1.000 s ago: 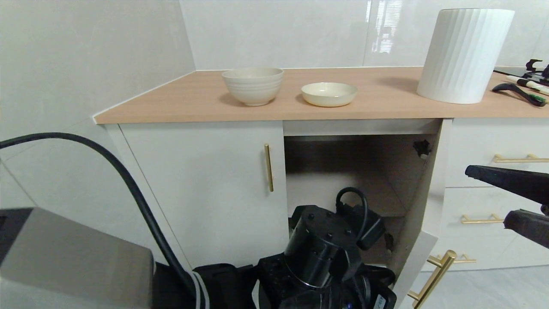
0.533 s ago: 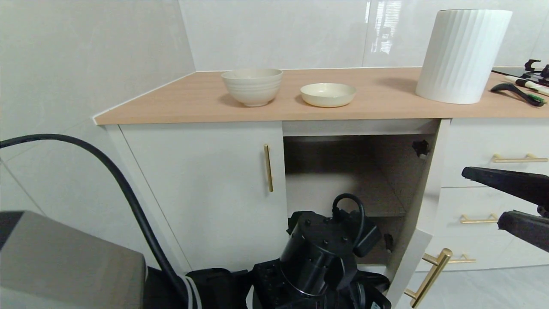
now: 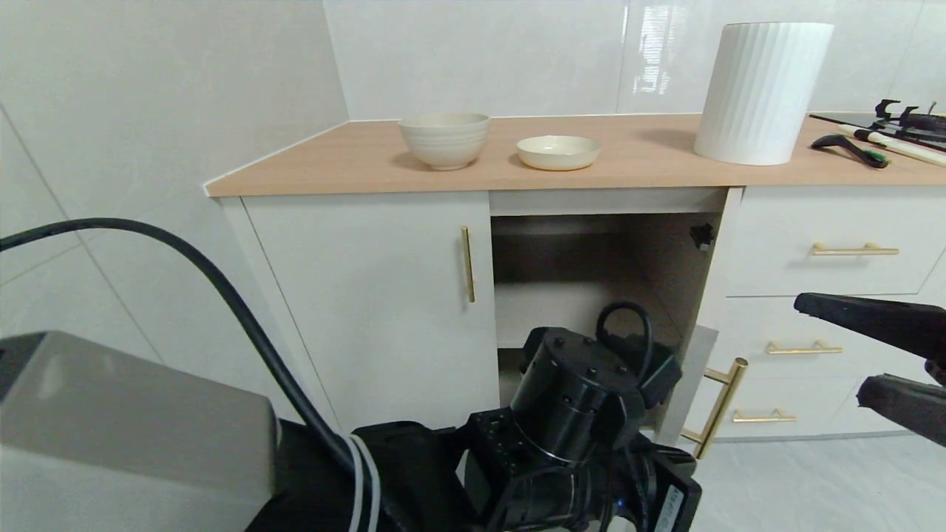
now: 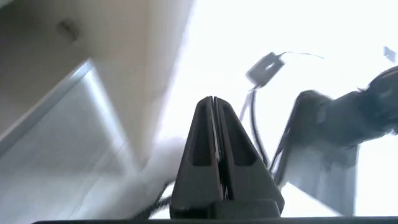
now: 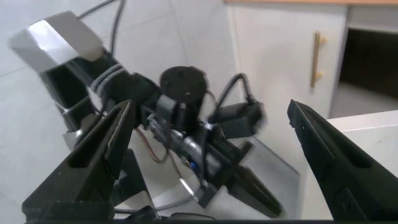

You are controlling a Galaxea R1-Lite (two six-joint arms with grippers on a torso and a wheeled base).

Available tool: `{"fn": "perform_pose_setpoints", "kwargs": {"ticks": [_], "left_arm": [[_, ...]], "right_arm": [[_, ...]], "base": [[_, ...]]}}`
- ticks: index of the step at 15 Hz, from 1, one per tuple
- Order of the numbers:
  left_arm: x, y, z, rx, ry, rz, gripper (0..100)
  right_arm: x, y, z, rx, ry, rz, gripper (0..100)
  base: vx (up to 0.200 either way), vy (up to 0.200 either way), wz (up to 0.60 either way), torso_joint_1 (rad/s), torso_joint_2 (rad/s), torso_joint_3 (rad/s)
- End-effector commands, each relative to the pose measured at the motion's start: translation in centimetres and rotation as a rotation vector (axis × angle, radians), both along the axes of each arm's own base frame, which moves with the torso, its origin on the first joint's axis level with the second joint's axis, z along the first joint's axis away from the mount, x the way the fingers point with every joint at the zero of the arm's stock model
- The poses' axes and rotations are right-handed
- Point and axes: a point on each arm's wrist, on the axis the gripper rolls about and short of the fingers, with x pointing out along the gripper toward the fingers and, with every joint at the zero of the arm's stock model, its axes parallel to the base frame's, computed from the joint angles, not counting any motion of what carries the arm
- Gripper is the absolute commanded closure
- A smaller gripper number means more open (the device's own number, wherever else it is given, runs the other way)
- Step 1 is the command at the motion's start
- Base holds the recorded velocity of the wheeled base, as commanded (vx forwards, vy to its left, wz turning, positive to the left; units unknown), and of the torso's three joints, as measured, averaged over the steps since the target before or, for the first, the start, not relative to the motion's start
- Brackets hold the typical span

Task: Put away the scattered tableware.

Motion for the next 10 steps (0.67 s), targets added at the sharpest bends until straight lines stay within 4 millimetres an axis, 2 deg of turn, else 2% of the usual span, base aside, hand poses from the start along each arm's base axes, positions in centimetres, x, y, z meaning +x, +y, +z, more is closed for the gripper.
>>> {"fn": "perform_pose_setpoints", "kwargs": {"ticks": [1,2,4,6,7,9,10], "left_arm": [[1.8,-2.8,0.0,-0.033,0.043,0.024,100],[2.4,-3.8,0.6,-0.049,0.065,0.033,100],[2.4,-4.0,0.8,-0.051,0.066,0.034,100],[1.1,-1.8,1.9,-0.032,0.082,0.035,100],[-0.4,0.6,3.0,-0.046,0.123,-0.056,100],[0.6,0.6,3.9,-0.114,0.166,-0.198,100],[0.8,-0.2,3.4,-0.116,0.169,-0.213,100]], "right_arm": [[0.2,0.1,-0.1,-0.004,0.008,0.001,0],[0.2,0.1,-0.1,-0.005,0.009,0.001,0],[0.1,0.1,-0.1,-0.003,0.005,0.001,0],[0.2,0.1,-0.1,-0.005,0.009,-0.001,0],[0.4,0.2,-0.3,-0.01,0.017,-0.001,0],[0.8,0.5,-0.6,-0.021,0.035,-0.001,0],[0.8,0.5,-0.6,-0.021,0.035,-0.001,0]], "base": [[0.0,0.0,0.0,0.0,0.0,0.0],[0.0,0.0,0.0,0.0,0.0,0.0],[0.0,0.0,0.0,0.0,0.0,0.0],[0.0,0.0,0.0,0.0,0.0,0.0],[0.0,0.0,0.0,0.0,0.0,0.0],[0.0,0.0,0.0,0.0,0.0,0.0],[0.0,0.0,0.0,0.0,0.0,0.0]]}}
